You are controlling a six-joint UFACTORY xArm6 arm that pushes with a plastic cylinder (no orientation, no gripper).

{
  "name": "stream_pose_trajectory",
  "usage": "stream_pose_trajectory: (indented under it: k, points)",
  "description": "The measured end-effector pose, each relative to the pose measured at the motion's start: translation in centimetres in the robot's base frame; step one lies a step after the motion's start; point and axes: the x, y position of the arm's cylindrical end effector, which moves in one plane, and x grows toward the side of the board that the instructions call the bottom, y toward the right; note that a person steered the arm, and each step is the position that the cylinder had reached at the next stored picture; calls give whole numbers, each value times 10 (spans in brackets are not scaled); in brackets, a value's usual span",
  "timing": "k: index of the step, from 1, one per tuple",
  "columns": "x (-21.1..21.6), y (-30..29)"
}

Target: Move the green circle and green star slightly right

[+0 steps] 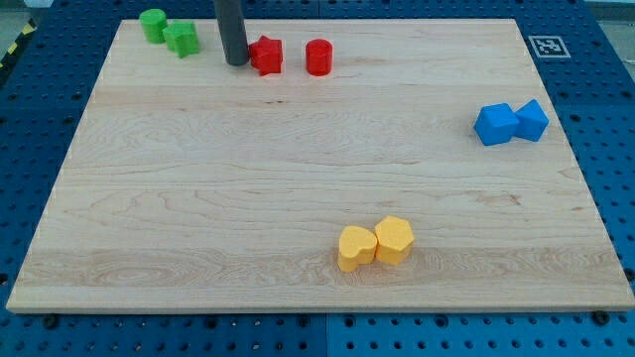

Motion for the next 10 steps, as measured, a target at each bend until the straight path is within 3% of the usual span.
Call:
stream_pose_trajectory:
  k: [2, 4, 5, 6, 8, 10]
  points:
    - [25, -66]
    - [-28, -157]
    - [-28, -187]
    - [-30, -191]
    - [-97, -187]
    - [-97, -152]
